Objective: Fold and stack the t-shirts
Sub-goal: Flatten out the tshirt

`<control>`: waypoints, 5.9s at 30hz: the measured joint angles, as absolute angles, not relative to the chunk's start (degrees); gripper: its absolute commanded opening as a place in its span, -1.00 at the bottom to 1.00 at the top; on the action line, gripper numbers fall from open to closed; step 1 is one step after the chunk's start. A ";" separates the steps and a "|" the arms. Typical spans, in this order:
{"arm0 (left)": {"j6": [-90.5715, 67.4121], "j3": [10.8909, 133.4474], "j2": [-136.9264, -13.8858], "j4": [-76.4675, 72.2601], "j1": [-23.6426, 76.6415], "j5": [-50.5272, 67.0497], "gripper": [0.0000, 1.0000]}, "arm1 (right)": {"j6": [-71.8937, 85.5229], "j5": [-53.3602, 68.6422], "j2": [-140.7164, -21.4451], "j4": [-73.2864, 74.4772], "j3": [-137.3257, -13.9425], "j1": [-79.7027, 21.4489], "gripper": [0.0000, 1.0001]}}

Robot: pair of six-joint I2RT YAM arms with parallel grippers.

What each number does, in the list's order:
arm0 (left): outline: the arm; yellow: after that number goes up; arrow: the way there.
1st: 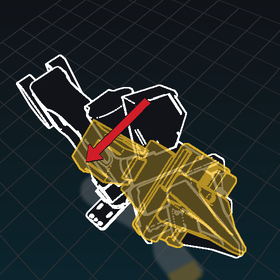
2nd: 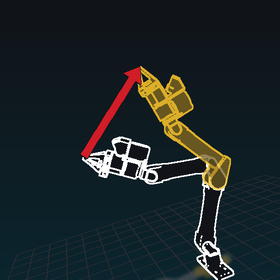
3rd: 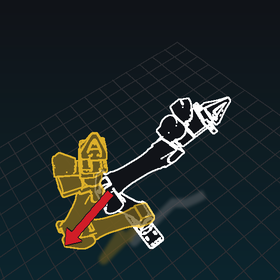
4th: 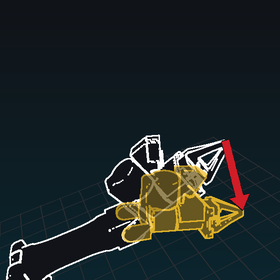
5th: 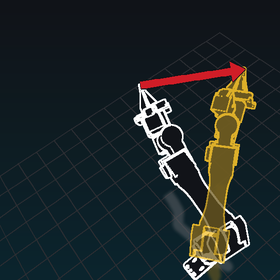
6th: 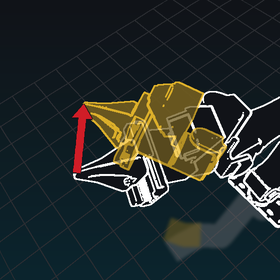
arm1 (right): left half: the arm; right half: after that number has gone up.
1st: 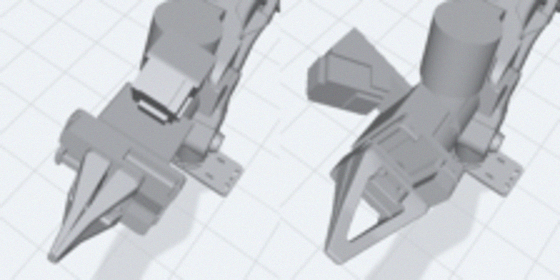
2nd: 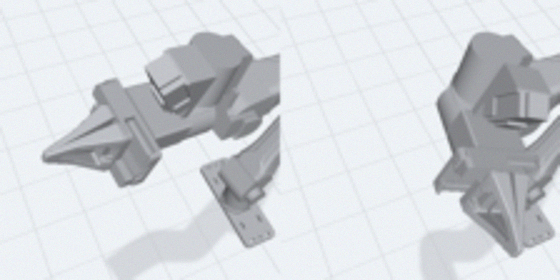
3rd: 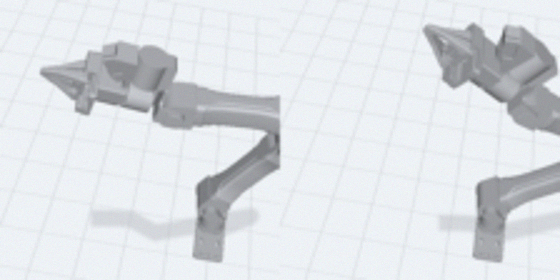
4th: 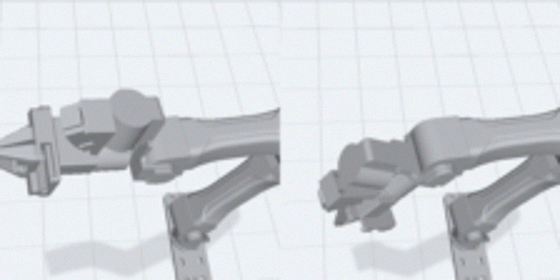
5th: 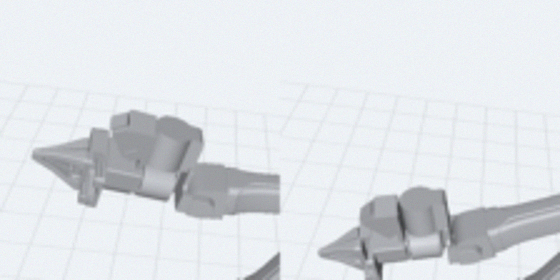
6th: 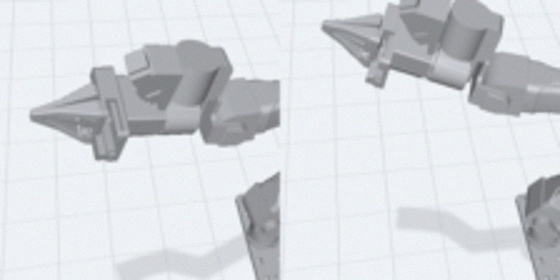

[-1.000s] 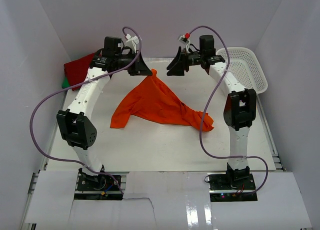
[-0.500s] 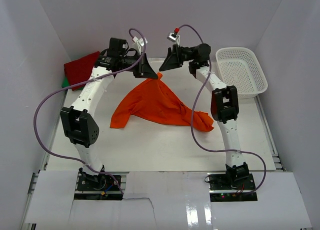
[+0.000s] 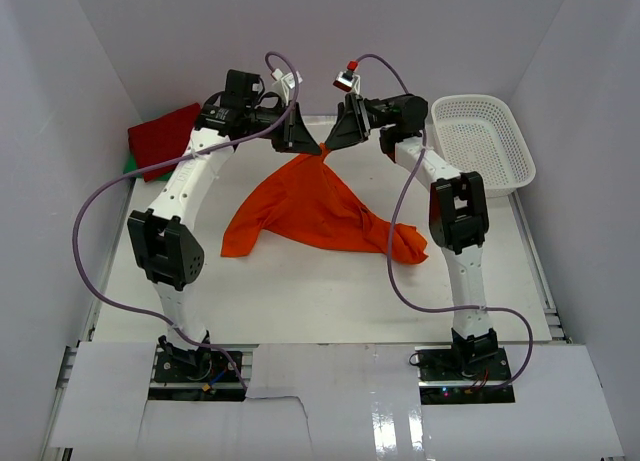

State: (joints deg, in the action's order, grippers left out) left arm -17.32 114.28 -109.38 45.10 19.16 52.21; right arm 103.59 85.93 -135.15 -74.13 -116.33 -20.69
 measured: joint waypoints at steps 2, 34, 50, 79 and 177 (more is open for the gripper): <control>-17.10 114.87 -109.40 45.67 19.14 50.92 -1.00 | 103.48 85.93 -133.58 -74.46 -113.86 -20.69 0.06; -18.11 102.85 -94.80 42.37 12.40 23.75 0.27 | 113.62 86.41 -118.80 -75.00 -118.26 -15.49 -0.85; -16.34 68.18 -87.72 34.28 22.09 7.29 0.31 | 72.84 80.90 -103.07 -41.15 -119.90 -3.88 -0.85; -11.55 61.54 -102.80 3.27 58.52 -25.39 0.22 | 8.36 40.36 -94.67 40.45 -117.10 -5.80 -0.85; -18.83 86.80 -70.81 37.50 12.14 15.38 -1.00 | 8.84 25.91 -71.94 50.96 -112.62 -3.92 -0.85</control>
